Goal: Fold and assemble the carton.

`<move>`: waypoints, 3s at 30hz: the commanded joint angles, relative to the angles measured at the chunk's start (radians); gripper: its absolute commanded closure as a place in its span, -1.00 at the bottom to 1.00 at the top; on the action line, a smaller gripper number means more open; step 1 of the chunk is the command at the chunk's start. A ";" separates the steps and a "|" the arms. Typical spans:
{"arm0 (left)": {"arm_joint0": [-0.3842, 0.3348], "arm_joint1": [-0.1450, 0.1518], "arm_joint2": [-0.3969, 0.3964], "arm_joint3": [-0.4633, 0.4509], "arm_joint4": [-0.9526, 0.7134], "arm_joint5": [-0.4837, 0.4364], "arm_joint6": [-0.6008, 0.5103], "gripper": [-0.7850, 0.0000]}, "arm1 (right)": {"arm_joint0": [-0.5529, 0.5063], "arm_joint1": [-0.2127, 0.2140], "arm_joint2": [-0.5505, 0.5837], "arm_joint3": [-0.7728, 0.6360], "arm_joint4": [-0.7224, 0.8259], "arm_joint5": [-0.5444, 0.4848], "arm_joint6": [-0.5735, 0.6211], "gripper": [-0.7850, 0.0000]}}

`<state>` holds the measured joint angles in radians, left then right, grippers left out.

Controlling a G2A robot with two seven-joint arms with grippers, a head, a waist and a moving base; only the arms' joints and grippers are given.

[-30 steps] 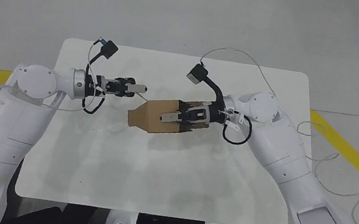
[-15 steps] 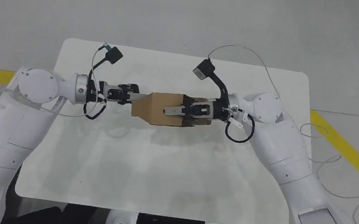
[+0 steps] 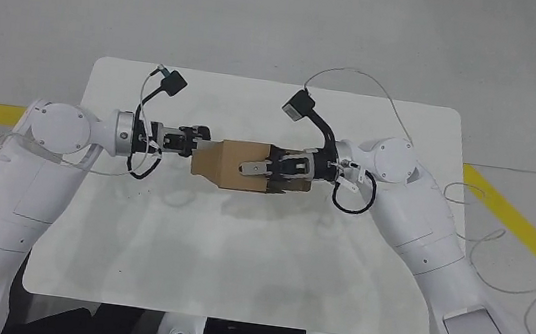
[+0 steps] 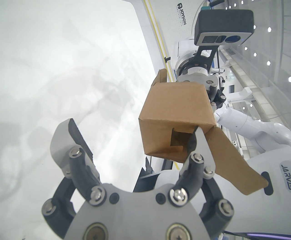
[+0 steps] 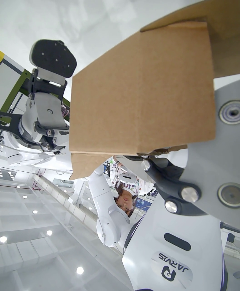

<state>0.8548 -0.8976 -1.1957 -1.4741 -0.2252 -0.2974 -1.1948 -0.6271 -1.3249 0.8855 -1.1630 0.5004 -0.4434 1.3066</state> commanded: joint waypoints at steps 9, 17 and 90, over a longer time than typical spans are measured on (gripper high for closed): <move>0.000 0.001 -0.002 0.003 -0.005 0.000 0.001 -1.00 | 0.002 -0.002 0.000 0.006 0.002 0.001 0.005 1.00; -0.001 0.005 -0.021 0.021 -0.012 -0.002 0.001 -1.00 | -0.001 0.007 0.029 0.027 -0.043 -0.001 -0.024 1.00; 0.033 0.009 0.003 -0.023 0.092 -0.008 0.071 -1.00 | -0.024 -0.006 -0.003 -0.015 0.013 -0.005 -0.123 1.00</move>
<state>0.8865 -0.8890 -1.1935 -1.4979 -0.1285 -0.3039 -1.1215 -0.6517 -1.3304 0.8814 -1.1811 0.5092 -0.4452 1.1836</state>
